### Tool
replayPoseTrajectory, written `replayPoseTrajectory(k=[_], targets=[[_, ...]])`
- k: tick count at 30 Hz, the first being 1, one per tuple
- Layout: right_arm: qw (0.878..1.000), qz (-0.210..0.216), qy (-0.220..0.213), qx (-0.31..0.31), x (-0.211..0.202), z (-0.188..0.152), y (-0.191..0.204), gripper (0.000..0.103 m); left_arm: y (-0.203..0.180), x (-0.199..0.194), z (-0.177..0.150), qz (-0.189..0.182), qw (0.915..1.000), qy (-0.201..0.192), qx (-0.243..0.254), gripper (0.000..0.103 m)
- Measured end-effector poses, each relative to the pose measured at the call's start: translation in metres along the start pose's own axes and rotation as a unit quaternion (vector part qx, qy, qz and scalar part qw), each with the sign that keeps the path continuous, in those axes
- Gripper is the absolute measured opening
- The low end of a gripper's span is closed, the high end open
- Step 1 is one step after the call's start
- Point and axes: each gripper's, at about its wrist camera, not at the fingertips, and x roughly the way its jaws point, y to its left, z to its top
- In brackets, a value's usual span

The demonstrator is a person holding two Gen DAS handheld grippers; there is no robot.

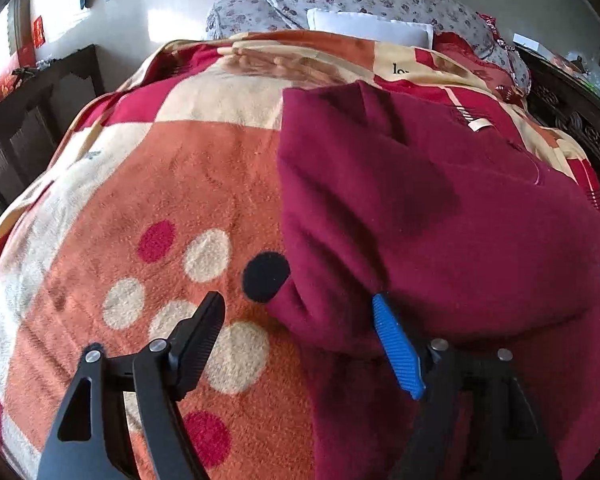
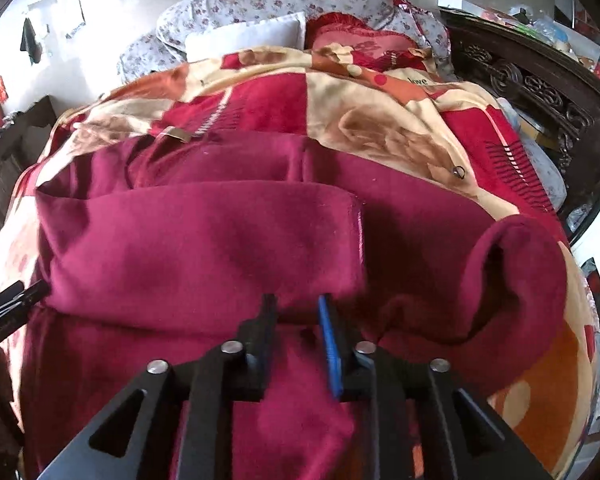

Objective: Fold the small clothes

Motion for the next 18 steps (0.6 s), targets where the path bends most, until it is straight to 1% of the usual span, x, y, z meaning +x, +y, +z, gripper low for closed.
replayPoseTrajectory(k=[4, 9, 12, 15, 18], targets=[[1.000, -0.001, -0.019, 0.003, -0.006, 0.000, 0.005, 0.038, -0.005, -0.008, -0.001, 0.004, 1.0000, -0.005, 0.006, 0.075], [0.999, -0.005, -0.023, 0.030, 0.007, 0.007, 0.004, 0.040, -0.010, -0.021, 0.000, 0.004, 0.9999, -0.012, 0.009, 0.075], [0.999, -0.006, -0.014, 0.040, 0.017, 0.008, 0.004, 0.040, -0.015, -0.031, 0.003, 0.004, 0.9997, -0.021, 0.014, 0.075], [0.999, -0.011, -0.009, 0.040, 0.023, 0.005, 0.005, 0.041, -0.020, -0.035, 0.007, 0.002, 0.9996, -0.027, 0.013, 0.075], [0.999, -0.013, -0.010, 0.032, 0.021, 0.002, 0.006, 0.045, -0.029, -0.035, 0.010, -0.005, 0.9995, -0.026, 0.015, 0.075]])
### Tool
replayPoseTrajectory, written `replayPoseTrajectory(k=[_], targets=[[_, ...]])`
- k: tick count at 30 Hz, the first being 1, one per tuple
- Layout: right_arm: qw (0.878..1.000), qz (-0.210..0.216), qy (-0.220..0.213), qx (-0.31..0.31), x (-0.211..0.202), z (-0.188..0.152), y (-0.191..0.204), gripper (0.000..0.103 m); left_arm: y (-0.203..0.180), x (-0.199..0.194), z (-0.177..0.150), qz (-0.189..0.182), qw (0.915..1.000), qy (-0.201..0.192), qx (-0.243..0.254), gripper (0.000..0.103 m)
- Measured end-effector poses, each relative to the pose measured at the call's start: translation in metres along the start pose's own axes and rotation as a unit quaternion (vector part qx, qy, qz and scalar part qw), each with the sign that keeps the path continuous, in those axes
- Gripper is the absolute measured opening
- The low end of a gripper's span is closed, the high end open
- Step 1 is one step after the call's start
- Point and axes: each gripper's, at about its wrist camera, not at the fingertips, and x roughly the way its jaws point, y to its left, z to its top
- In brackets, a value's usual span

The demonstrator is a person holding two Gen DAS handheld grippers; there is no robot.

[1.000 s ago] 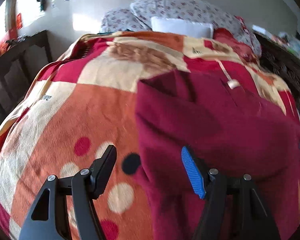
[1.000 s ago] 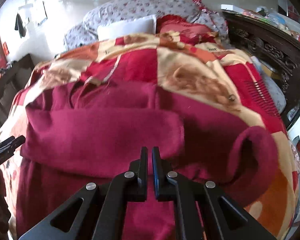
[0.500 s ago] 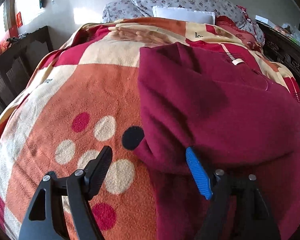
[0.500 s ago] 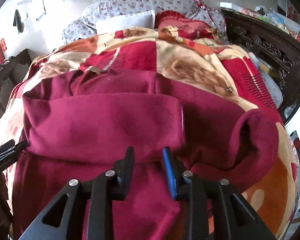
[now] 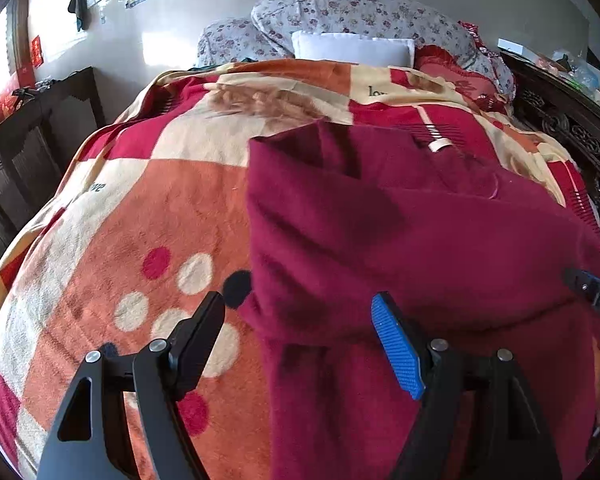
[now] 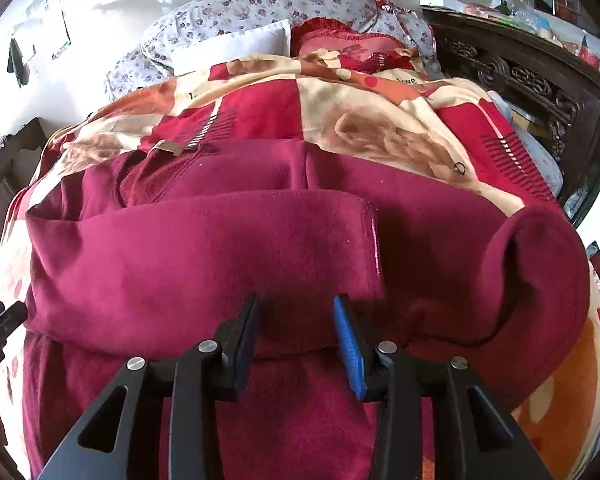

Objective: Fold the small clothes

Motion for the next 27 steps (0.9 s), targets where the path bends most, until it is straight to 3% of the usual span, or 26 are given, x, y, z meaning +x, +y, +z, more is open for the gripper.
replayPoseTrajectory(k=[6, 10, 13, 16, 20, 27], targets=[[1.000, 0.017, 0.010, 0.000, 0.000, -0.004, -0.006, 0.052, -0.023, 0.008, -0.002, -0.014, 0.9998, 0.010, 0.010, 0.075], [0.999, 0.037, -0.005, 0.016, -0.027, -0.012, -0.020, 0.055, -0.040, 0.026, -0.009, -0.025, 0.9988, 0.039, 0.020, 0.075], [0.998, 0.012, -0.042, 0.040, -0.058, -0.021, -0.043, 0.072, -0.048, 0.030, -0.015, -0.016, 0.9991, 0.029, 0.027, 0.080], [0.994, 0.016, -0.068, 0.087, -0.087, -0.031, -0.076, 0.072, -0.047, 0.033, -0.017, -0.018, 0.9994, 0.024, 0.016, 0.083], [0.987, -0.030, -0.090, 0.130, -0.105, -0.036, -0.110, 0.072, -0.045, 0.036, -0.020, -0.021, 0.9995, 0.021, 0.005, 0.087], [0.983, -0.029, -0.068, 0.169, -0.090, -0.038, -0.129, 0.072, -0.043, 0.040, -0.021, -0.031, 0.9993, 0.021, -0.002, 0.091]])
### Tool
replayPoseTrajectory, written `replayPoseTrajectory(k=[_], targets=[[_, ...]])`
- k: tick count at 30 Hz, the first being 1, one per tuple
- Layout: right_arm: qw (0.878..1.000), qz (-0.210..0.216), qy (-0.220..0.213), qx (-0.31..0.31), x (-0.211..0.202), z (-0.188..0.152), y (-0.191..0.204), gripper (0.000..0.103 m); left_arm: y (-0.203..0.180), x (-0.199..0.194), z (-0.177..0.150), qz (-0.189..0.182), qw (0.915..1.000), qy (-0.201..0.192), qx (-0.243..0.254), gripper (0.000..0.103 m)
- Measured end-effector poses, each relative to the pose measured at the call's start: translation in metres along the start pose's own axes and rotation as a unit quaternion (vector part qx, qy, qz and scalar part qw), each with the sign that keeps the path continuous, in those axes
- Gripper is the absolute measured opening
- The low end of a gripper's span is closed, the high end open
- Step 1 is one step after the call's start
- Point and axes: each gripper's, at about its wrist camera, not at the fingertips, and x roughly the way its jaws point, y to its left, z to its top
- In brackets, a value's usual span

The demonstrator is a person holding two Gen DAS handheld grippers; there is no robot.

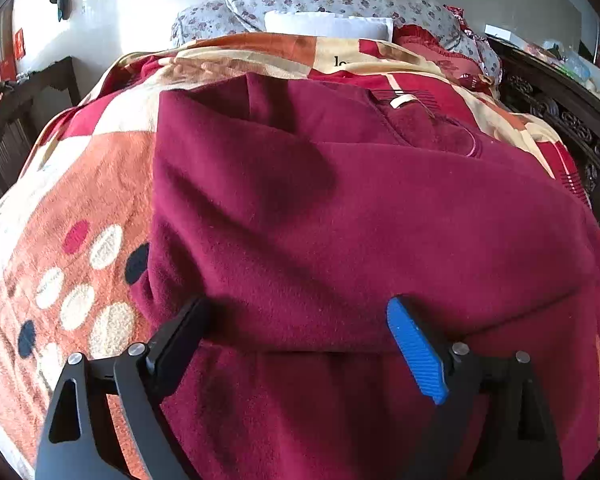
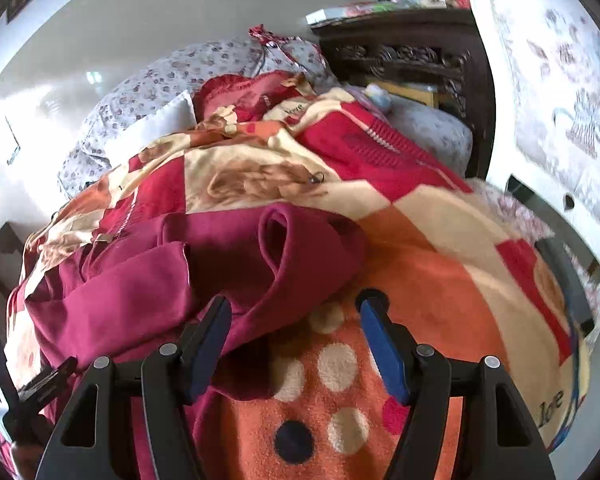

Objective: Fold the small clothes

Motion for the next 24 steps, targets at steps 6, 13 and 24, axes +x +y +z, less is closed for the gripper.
replayPoseTrajectory(k=[6, 13, 24], targets=[[0.997, 0.041, -0.018, -0.057, -0.006, 0.001, 0.052, 0.072, -0.002, 0.001, 0.000, 0.003, 1.0000, -0.001, 0.003, 0.093], [0.995, 0.060, 0.011, -0.073, 0.013, -0.009, 0.081, 0.072, -0.001, 0.000, 0.000, -0.001, 1.0000, -0.003, 0.001, 0.093], [0.998, 0.010, -0.012, -0.061, -0.012, -0.002, 0.044, 0.079, -0.006, -0.047, 0.024, 0.000, 0.9974, -0.064, 0.032, 0.093]])
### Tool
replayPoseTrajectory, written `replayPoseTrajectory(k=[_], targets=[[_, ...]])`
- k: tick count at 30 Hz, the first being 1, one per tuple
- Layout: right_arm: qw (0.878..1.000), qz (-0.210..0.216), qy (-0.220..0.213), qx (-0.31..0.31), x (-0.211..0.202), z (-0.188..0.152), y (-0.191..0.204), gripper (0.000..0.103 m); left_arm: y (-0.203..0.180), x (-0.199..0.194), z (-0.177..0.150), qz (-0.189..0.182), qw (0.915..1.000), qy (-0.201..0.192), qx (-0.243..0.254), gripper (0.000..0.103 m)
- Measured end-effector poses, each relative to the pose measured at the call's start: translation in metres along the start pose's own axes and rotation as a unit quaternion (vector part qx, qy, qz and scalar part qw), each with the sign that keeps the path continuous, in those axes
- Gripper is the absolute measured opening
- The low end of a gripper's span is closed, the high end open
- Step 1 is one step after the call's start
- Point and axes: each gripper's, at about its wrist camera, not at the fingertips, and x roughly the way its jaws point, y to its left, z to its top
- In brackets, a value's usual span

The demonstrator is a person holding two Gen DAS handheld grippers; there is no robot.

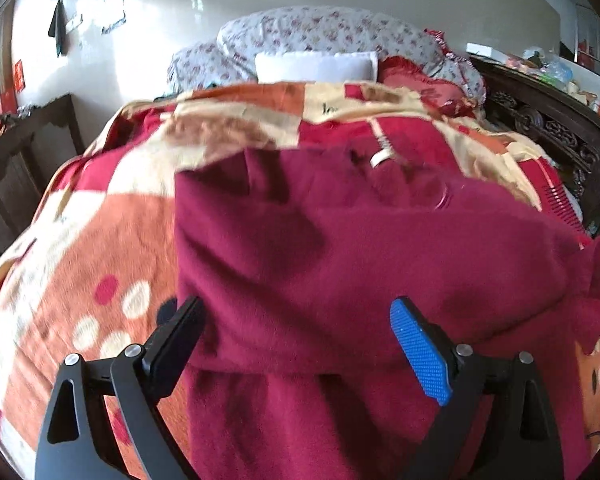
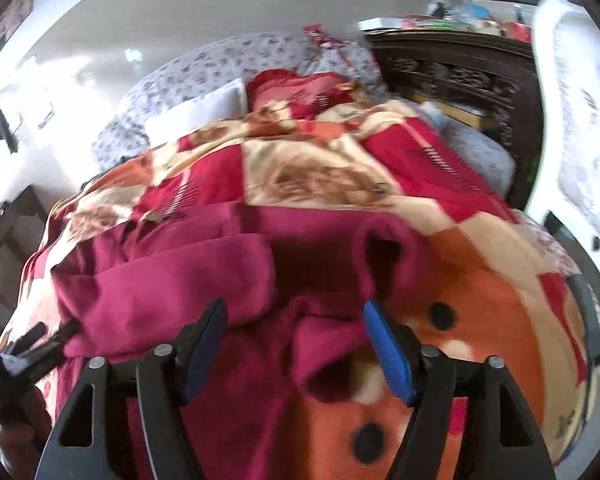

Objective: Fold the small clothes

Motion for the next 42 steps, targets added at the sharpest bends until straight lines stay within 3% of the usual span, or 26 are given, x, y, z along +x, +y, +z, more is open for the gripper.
replayPoseTrajectory(k=[6, 8, 10, 12, 18, 20, 21, 22, 24, 28, 31, 32, 33, 34, 35, 39, 42], targets=[[0.998, -0.036, 0.021, 0.043, 0.003, -0.009, -0.050, 0.081, -0.016, -0.001, 0.016, -0.026, 0.9996, -0.002, -0.003, 0.093], [0.997, -0.026, 0.030, 0.058, 0.007, -0.012, -0.060, 0.081, -0.027, 0.006, 0.017, -0.031, 0.9995, 0.006, 0.004, 0.093], [0.995, 0.012, 0.041, 0.086, 0.010, -0.015, -0.066, 0.081, -0.036, 0.013, 0.014, -0.031, 0.9994, 0.013, 0.011, 0.093], [0.994, 0.041, 0.046, 0.089, 0.010, -0.020, -0.061, 0.081, -0.045, 0.022, 0.011, -0.032, 0.9990, 0.025, 0.021, 0.093], [0.994, 0.073, 0.083, 0.024, 0.030, -0.038, -0.018, 0.081, -0.051, 0.038, 0.001, -0.032, 0.9982, 0.047, 0.021, 0.093], [0.994, 0.062, 0.086, -0.005, 0.044, -0.042, -0.009, 0.072, -0.050, 0.041, -0.001, -0.032, 0.9980, 0.052, 0.019, 0.093], [0.995, 0.042, 0.089, -0.033, 0.053, -0.043, -0.006, 0.037, -0.050, 0.041, -0.001, -0.033, 0.9979, 0.053, 0.018, 0.093], [0.994, 0.032, 0.091, -0.044, 0.056, -0.043, -0.006, 0.016, -0.049, 0.041, -0.002, -0.034, 0.9979, 0.053, 0.017, 0.093], [0.996, 0.024, 0.069, -0.048, 0.044, -0.037, -0.015, 0.014, -0.047, 0.040, -0.002, -0.035, 0.9980, 0.051, 0.013, 0.093], [0.993, -0.074, 0.003, -0.090, 0.005, -0.018, -0.034, 0.012, -0.044, 0.044, -0.004, -0.040, 0.9975, 0.058, 0.006, 0.093], [0.966, -0.206, -0.044, -0.149, -0.017, -0.003, -0.049, 0.011, -0.044, 0.047, -0.006, -0.041, 0.9971, 0.064, 0.007, 0.093], [0.950, -0.253, -0.059, -0.174, -0.022, -0.001, -0.052, 0.011, -0.044, 0.047, -0.006, -0.041, 0.9972, 0.063, 0.007, 0.093], [0.925, -0.313, -0.073, -0.201, -0.024, 0.000, -0.058, 0.011, -0.044, 0.048, -0.006, -0.040, 0.9972, 0.063, 0.007, 0.093], [0.915, -0.336, -0.076, -0.210, -0.025, -0.001, -0.063, 0.011, -0.044, 0.047, -0.006, -0.040, 0.9971, 0.064, 0.008, 0.093], [0.913, -0.344, -0.076, -0.208, -0.028, -0.002, -0.071, 0.011, -0.044, 0.049, -0.007, -0.039, 0.9972, 0.064, 0.009, 0.093], [0.928, -0.327, -0.050, -0.172, -0.039, -0.020, -0.101, 0.011, -0.045, 0.048, -0.007, -0.038, 0.9972, 0.064, 0.010, 0.093], [0.948, -0.292, -0.014, -0.128, -0.050, -0.037, -0.128, 0.012, -0.045, 0.048, -0.007, -0.038, 0.9972, 0.063, 0.011, 0.093]])
